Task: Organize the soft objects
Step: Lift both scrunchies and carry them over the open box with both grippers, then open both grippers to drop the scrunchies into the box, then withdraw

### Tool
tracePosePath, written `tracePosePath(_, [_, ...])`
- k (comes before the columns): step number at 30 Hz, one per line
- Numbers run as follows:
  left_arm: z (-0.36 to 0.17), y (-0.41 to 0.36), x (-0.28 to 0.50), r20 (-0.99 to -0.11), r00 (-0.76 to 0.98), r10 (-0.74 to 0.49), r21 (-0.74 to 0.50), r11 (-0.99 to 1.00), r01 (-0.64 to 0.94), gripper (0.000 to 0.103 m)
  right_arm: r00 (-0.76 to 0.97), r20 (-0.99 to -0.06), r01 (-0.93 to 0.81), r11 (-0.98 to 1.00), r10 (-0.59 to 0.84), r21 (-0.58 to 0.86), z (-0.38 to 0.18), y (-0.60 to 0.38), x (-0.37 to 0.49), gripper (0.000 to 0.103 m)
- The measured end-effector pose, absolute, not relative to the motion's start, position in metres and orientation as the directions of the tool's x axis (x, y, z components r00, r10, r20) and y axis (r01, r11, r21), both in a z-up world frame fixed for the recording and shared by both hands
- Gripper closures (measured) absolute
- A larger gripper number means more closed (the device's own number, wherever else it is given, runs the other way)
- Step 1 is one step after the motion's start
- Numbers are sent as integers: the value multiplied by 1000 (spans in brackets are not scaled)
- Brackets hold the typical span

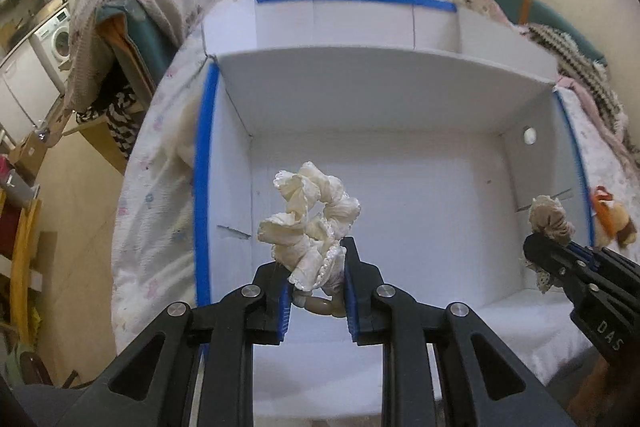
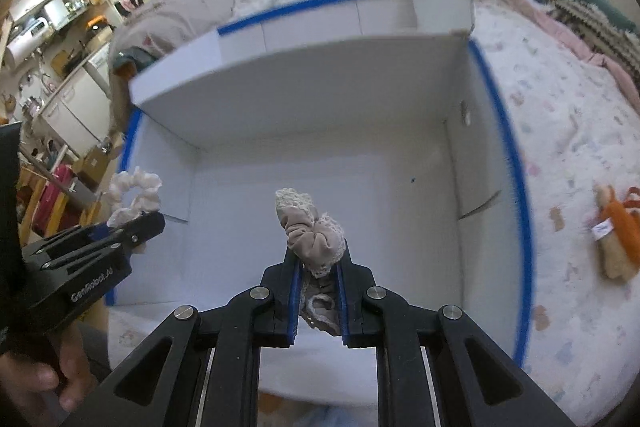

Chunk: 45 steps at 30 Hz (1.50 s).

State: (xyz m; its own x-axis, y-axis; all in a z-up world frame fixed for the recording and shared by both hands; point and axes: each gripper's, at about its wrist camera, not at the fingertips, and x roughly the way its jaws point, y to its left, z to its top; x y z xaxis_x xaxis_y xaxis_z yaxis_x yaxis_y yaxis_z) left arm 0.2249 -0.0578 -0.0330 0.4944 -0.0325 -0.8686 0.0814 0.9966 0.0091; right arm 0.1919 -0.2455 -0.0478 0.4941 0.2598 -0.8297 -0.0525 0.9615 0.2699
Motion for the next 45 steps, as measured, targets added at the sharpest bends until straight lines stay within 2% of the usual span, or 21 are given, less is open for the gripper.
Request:
tracePosePath(9, [-60,-65,241,-883,467,-51,-1,994,105,83,393,-889,-20,969,233,245,-91,-232,218,86])
tracePosePath(12, [-67,-69,244,-889,458,-16,41,993,114,83,365,-905,-23,974,218,226,-100,-227,221,86])
tracePosePath(19, [-76,-69,250,-905,425,-30,18,994,107,82,339,-916,-4,974,213,225,-106,-224,223,86])
tracePosePath(23, [-76,-72,250,-903,428,-33,25,992,127,72,356,-909,-7,973,219,232,-100,-226,219,85])
tracePosePath(25, [-75,-74,249,-901,431,-43,18,990,137,69,367,-904,-18,974,217,227,-96,-224,216,79])
tracePosePath(27, [-75,-74,249,-899,436,-50,12,990,139,62,383,-901,-34,978,204,207,-91,-220,211,62])
tracePosePath(28, [-74,-74,248,-897,440,-49,15,990,139,61,398,-896,-44,980,196,195,-87,-219,208,44])
tracePosePath(29, [-72,-74,247,-893,448,-45,20,990,140,59,418,-886,-55,979,199,194,-82,-218,205,36])
tracePosePath(32, [-65,-72,242,-879,474,-48,26,988,149,40,439,-876,-70,980,200,189,-75,-215,199,35])
tracePosePath(34, [-62,-71,239,-869,494,-29,47,989,142,36,451,-864,-74,975,222,211,-71,-218,200,30])
tracePosePath(36, [-58,-69,234,-865,501,-27,46,990,131,35,476,-843,-82,967,251,242,-65,-221,196,11])
tracePosePath(38, [-54,-65,229,-865,499,-52,15,992,129,34,514,-820,-84,966,253,246,-58,-224,189,0])
tracePosePath(45, [-36,-65,211,-822,567,-60,42,985,164,34,593,-756,-116,959,275,258,-31,-239,174,0])
